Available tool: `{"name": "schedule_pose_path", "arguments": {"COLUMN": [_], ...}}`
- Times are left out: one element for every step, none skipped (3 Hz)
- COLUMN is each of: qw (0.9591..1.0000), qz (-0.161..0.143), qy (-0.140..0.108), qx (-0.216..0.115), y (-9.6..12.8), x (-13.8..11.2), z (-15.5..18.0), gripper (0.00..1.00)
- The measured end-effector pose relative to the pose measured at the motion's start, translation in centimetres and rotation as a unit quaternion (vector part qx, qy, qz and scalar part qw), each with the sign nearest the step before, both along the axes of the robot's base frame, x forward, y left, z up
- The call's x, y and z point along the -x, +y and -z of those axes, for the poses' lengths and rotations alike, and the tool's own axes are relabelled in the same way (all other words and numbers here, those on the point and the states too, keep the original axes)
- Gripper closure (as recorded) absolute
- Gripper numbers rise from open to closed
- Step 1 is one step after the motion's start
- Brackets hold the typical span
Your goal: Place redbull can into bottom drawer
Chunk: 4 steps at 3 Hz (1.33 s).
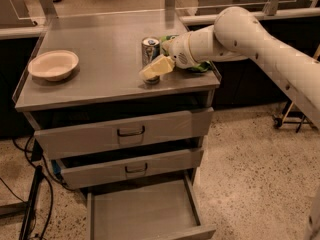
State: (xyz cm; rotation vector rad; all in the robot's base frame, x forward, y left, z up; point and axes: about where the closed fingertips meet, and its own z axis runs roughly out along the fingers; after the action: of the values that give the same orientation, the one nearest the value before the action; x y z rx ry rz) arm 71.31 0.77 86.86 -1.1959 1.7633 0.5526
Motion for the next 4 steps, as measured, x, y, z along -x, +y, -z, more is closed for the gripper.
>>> {"name": "schedule_pose_path", "arguments": {"qw": [1.0000, 1.0000, 1.0000, 0.9999], "qz": [0.000, 0.000, 0.000, -0.008], "qy": [0.000, 0.000, 0.000, -0.013], "qx": [0.000, 0.000, 0.000, 0.000], "y": [0.0, 0.0, 0.0, 0.5], "x": [0.0, 0.0, 0.0, 1.1], "z": [0.0, 0.0, 0.0, -1.5], "gripper": [0.42, 0.65, 0.89, 1.00]}}
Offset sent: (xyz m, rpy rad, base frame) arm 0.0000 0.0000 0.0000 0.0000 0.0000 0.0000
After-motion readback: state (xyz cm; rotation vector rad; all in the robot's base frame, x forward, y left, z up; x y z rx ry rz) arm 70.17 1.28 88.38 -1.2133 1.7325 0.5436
